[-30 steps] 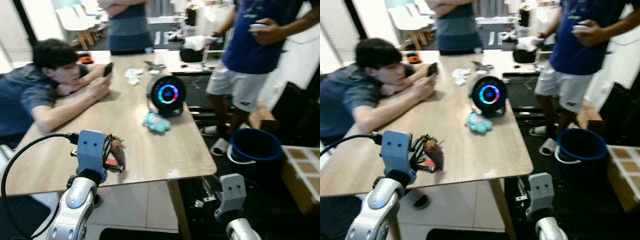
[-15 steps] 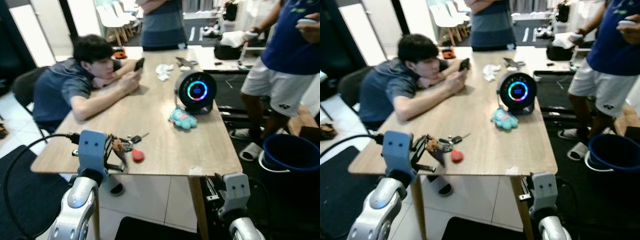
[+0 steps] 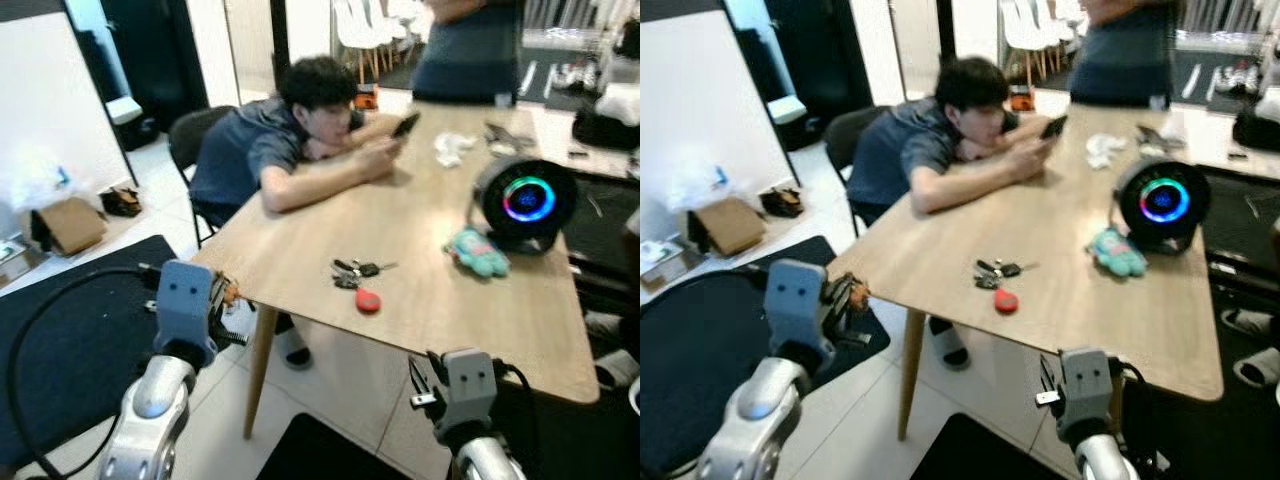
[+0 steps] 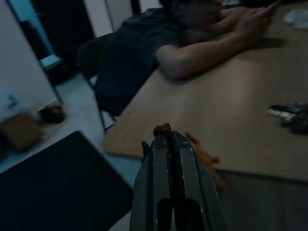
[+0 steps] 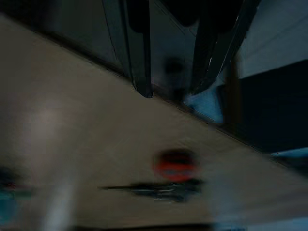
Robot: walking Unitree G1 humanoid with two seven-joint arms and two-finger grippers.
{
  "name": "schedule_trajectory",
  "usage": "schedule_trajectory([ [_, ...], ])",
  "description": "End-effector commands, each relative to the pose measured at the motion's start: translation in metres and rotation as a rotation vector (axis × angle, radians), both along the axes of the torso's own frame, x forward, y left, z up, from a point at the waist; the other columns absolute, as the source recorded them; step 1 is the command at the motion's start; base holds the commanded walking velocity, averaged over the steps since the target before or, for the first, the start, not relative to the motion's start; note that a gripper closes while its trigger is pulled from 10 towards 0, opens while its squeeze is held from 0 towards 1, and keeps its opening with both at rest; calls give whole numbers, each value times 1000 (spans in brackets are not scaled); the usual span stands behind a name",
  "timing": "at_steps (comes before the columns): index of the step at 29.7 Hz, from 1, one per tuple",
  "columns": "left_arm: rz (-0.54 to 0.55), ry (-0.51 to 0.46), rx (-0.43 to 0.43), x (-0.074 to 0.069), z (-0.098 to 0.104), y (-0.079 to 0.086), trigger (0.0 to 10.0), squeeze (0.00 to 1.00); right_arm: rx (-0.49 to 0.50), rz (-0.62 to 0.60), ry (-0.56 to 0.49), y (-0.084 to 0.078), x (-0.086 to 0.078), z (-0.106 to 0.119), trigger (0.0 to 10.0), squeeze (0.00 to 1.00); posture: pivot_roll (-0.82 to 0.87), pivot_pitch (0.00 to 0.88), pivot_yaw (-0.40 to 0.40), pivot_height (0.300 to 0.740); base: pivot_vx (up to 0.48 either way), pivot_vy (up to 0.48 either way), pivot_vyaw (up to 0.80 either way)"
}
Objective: Hang keys on a hook
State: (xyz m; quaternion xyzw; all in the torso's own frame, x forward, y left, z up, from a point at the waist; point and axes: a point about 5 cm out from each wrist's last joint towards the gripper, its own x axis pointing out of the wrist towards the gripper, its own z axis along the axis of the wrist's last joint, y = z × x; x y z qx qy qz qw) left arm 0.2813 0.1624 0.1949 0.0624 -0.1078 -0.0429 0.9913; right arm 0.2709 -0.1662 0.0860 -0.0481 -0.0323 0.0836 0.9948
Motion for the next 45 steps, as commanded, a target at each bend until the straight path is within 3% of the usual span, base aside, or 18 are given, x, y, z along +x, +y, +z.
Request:
schedule_trajectory([
  [1, 1, 8, 3, 0, -2, 1, 10000, 0, 5, -11, 31, -2, -4, -6, 10000, 0, 50, 129, 71, 740, 0, 0, 0],
  [18, -5, 14, 1, 0, -3, 0, 10000, 0, 18, -12, 34, 0, -4, -7, 10000, 0, 52, 130, 72, 740, 0, 0, 0],
  [45, 0, 11, 9, 0, -2, 1, 10000, 0, 17, -9, 35, 0, -4, -7, 10000, 0, 55, 134, 73, 740, -286, 0, 0],
])
